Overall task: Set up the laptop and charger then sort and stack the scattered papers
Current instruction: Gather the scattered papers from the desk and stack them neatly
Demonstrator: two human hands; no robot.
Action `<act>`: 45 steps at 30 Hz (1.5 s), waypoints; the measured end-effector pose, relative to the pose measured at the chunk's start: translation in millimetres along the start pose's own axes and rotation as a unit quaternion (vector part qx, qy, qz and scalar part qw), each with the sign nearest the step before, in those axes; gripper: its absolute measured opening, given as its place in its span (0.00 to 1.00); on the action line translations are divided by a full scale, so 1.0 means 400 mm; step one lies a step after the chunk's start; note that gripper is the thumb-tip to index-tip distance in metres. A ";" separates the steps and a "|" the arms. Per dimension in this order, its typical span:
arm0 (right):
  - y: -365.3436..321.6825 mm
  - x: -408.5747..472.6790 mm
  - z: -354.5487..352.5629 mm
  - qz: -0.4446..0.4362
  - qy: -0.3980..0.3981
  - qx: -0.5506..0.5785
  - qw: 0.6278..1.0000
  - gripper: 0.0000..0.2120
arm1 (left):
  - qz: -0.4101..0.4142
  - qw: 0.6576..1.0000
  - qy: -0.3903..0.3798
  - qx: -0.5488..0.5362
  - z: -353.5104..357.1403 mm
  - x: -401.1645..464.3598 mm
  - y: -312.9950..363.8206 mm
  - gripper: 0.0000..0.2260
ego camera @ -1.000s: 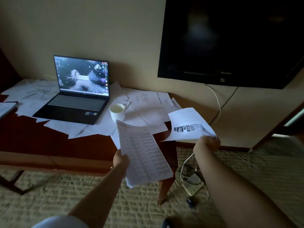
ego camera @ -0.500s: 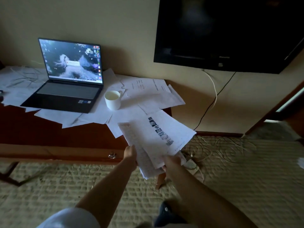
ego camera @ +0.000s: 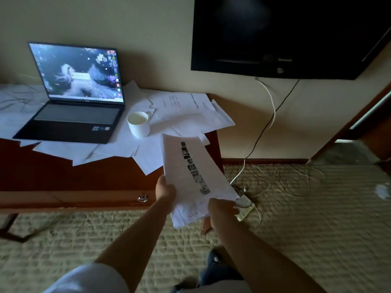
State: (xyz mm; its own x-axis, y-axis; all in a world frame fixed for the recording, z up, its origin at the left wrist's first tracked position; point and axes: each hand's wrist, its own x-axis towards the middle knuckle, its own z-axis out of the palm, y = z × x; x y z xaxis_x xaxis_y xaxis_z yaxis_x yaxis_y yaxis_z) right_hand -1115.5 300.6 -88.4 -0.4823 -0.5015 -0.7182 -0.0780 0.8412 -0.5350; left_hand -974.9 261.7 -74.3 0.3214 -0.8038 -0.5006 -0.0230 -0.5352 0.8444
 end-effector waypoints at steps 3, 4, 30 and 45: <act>-0.068 0.004 -0.031 -0.122 0.148 -0.106 0.976 0.36 | 0.055 0.998 0.005 -0.020 -0.014 0.011 0.037 0.18; -0.103 0.006 -0.037 -0.154 0.153 -0.103 0.971 0.37 | 0.073 0.997 0.008 -0.021 -0.019 0.016 0.051 0.18; -0.510 0.189 0.043 -0.299 0.003 0.090 0.950 0.23 | 0.051 0.996 0.071 -0.006 0.078 0.244 0.302 0.09; -0.616 0.510 0.066 -0.064 -0.069 0.006 0.996 0.24 | -0.014 0.985 0.125 0.120 0.157 0.410 0.283 0.05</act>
State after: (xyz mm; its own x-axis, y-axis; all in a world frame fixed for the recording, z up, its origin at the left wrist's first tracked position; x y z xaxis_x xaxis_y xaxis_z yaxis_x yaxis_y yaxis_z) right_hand -1171.8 -14.2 -114.8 -0.3452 -0.6281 -0.6973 -0.1210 0.7666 -0.6306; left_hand -984.2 52.8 -72.8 0.5472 -0.7154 -0.4346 -0.2250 -0.6258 0.7468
